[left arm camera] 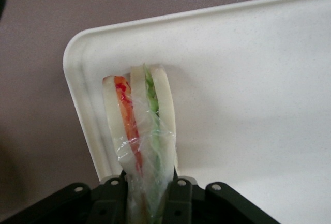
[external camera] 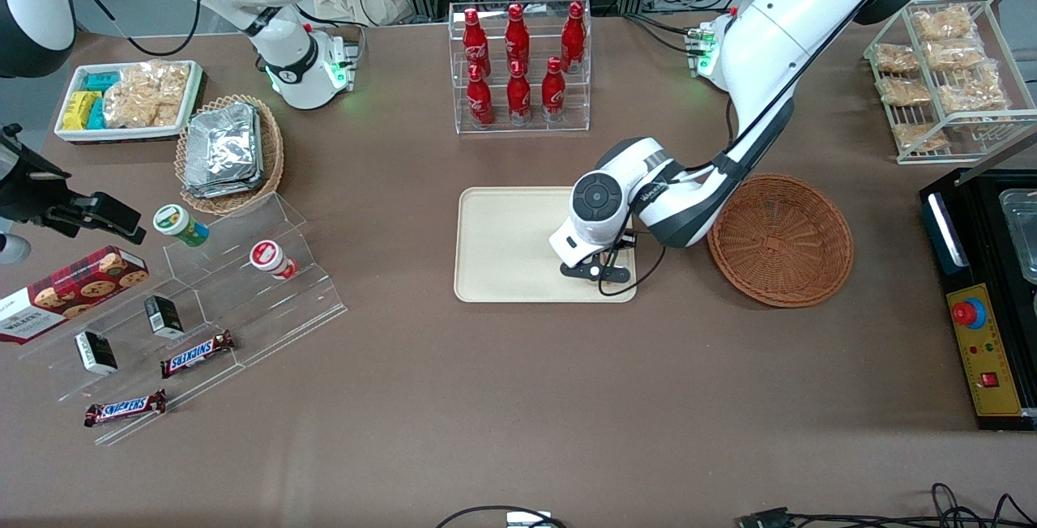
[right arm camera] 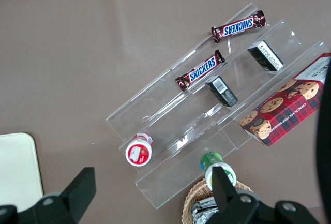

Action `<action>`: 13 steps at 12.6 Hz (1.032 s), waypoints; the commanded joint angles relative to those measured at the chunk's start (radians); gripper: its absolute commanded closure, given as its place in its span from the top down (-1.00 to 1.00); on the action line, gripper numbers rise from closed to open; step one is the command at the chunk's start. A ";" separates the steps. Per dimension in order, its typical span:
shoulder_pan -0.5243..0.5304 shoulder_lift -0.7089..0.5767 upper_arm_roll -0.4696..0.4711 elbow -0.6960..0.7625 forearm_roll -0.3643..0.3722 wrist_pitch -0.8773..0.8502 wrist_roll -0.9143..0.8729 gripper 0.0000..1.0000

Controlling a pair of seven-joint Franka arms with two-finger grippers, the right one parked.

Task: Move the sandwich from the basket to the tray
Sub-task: 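Lower the sandwich onto the white tray and open the left gripper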

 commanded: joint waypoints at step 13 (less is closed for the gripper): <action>0.008 -0.416 0.095 0.118 -0.258 -0.429 0.113 1.00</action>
